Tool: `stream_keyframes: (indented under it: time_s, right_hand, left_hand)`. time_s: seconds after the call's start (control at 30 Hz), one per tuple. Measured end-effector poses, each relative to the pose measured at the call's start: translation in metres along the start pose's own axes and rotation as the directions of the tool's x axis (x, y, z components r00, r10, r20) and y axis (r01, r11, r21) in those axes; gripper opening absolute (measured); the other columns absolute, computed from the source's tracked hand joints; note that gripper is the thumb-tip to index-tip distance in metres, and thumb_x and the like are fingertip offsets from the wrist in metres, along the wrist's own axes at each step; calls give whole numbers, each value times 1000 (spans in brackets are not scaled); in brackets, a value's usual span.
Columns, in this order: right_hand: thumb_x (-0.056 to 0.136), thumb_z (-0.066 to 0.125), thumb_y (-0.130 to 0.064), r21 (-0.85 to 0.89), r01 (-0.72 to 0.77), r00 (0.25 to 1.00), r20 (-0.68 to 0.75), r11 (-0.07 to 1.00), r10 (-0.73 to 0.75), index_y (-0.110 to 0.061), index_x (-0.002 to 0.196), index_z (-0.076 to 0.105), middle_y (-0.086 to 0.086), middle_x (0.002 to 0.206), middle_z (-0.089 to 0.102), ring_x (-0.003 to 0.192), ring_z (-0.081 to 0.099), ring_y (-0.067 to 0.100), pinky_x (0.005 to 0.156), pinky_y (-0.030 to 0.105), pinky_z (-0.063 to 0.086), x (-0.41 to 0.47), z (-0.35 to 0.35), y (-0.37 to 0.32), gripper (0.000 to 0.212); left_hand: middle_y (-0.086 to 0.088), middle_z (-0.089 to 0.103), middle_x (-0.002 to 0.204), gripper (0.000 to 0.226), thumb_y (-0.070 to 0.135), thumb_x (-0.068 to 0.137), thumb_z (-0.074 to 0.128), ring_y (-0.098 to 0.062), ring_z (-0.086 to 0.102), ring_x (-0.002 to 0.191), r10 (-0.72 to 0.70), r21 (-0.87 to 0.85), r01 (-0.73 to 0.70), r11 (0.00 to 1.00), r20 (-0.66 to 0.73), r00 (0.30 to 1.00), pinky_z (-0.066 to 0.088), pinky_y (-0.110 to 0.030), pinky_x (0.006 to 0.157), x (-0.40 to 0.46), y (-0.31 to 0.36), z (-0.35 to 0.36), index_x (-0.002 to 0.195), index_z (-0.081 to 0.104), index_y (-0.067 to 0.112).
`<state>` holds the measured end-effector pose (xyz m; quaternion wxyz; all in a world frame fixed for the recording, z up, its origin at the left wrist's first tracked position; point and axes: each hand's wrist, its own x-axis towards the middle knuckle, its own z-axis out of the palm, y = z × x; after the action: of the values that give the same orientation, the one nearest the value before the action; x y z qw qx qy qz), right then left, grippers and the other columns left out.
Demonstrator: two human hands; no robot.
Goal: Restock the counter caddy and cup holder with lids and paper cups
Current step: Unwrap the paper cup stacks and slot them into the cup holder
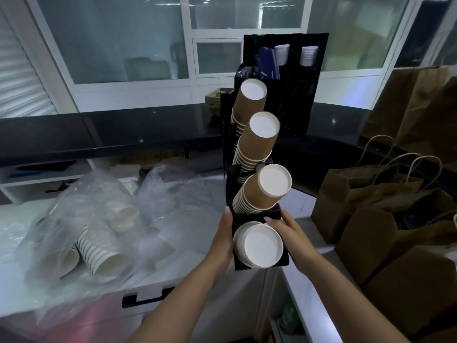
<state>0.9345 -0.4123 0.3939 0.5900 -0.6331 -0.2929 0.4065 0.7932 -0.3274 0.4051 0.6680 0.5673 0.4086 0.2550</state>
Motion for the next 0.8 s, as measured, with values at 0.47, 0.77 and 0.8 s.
stream_keyframes:
  time_s: [0.47,0.77,0.8]
  right_hand:
    - [102,40,-37,225,-121,992,-7,967,126,-30,136,45,8,146,42,136,38,33,106,46,32,31,6,-13,35]
    - [101,33,-6,424,-103,991,-31,900,128,-10,72,50,-2,44,56,43,56,8,45,20,45,51,19,-10,34]
    - [100,34,-5,438,-110,991,-17,892,130,-9,74,52,0,45,57,43,56,8,46,21,46,49,19,-11,32]
  left_hand:
    - [7,50,122,59,68,92,22,-13,42,120,-110,-103,129,986,169,979,28,-40,104,37,14,-11,127,52,30]
    - [-16,69,113,63,61,95,29,-29,64,108,-74,-249,145,958,271,960,46,-45,98,55,-5,-2,114,71,17]
    - [-14,70,108,60,58,95,31,-28,64,103,-72,-270,148,951,272,960,47,-43,93,56,-8,-2,110,71,16]
